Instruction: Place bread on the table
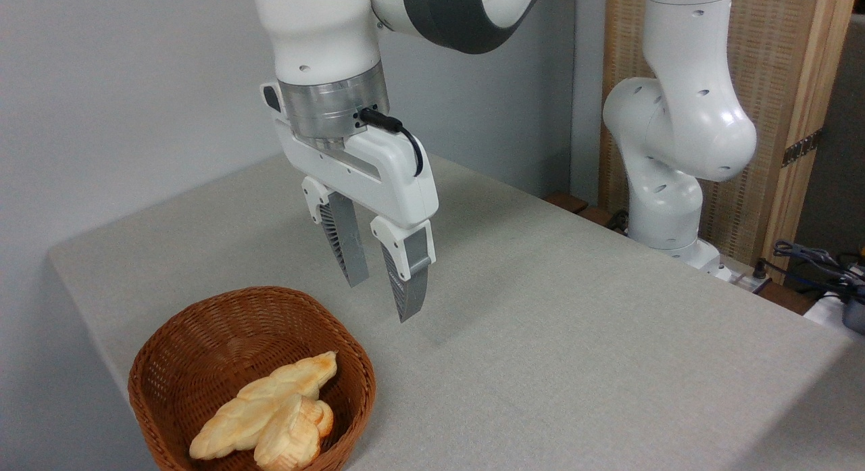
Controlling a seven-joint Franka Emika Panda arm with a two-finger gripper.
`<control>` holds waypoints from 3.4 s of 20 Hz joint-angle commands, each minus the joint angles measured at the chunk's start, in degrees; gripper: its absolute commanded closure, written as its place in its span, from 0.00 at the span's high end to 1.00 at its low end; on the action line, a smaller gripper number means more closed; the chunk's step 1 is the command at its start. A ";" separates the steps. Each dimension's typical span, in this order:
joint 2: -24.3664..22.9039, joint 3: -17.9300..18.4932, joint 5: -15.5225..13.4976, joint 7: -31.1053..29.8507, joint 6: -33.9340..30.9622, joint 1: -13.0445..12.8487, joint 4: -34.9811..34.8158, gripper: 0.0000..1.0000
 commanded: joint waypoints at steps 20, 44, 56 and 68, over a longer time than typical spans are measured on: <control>0.07 0.46 0.22 1.05 -0.25 -0.17 0.11 1.00; 12.46 -3.32 12.16 1.22 27.17 -1.14 0.03 1.00; 13.25 -3.14 12.35 6.15 27.18 -1.05 0.03 0.50; 12.64 -2.79 12.26 6.32 26.65 -1.05 0.03 0.45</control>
